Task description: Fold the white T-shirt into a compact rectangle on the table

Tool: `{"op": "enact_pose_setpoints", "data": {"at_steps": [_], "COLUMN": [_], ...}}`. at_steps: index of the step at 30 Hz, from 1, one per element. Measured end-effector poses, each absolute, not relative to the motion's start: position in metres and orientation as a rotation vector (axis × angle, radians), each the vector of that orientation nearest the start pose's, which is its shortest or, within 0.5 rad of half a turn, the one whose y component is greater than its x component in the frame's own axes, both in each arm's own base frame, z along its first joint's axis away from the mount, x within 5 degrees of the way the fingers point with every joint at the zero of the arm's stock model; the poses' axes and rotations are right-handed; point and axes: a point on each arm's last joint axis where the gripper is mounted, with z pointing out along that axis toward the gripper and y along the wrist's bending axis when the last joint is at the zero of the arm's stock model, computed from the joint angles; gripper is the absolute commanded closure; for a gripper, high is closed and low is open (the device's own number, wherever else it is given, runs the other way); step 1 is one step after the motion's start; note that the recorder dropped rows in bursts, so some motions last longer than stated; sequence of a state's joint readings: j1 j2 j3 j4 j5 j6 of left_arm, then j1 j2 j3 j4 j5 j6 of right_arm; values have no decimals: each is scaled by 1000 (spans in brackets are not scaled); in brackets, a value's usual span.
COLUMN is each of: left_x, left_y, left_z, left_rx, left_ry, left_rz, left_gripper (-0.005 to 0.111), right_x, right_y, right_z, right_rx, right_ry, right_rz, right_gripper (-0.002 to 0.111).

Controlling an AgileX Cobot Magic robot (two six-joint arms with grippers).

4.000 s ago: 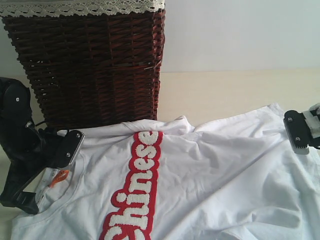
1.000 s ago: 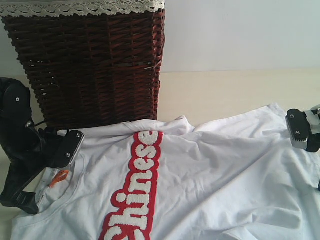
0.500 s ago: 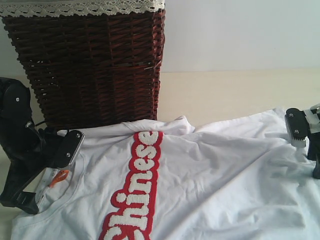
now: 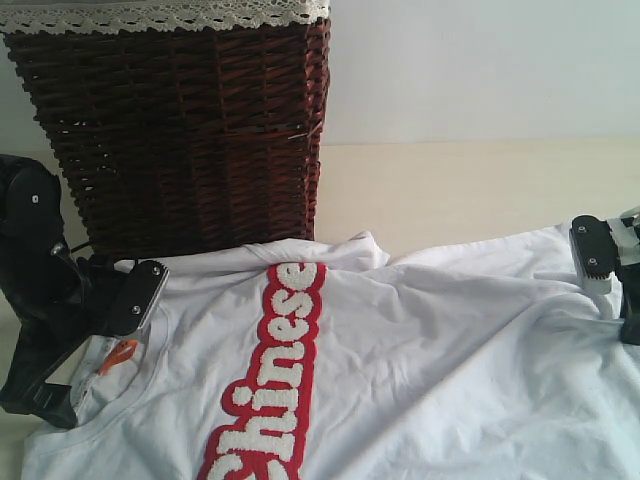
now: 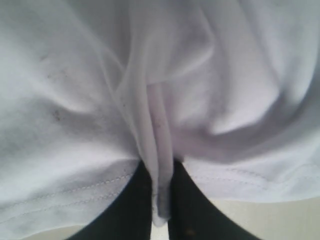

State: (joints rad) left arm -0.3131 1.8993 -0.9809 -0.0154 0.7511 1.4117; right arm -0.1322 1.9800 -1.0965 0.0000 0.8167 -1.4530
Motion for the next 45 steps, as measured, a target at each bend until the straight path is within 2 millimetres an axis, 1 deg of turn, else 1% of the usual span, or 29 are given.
{"op": "enact_pose_setpoints", "data": {"at_steps": [45], "left_x": [298], "left_y": [-98], "left_z": [116], "left_rx": [-2386], "left_ry": [-2068], "left_rz": [4], "left_gripper": [2], "right_x": [332], "right_y": [-44], "right_z": [112], "right_rx": [-1937], "right_ry": [2511], "right_rz": [48], "right_gripper": [108]}}
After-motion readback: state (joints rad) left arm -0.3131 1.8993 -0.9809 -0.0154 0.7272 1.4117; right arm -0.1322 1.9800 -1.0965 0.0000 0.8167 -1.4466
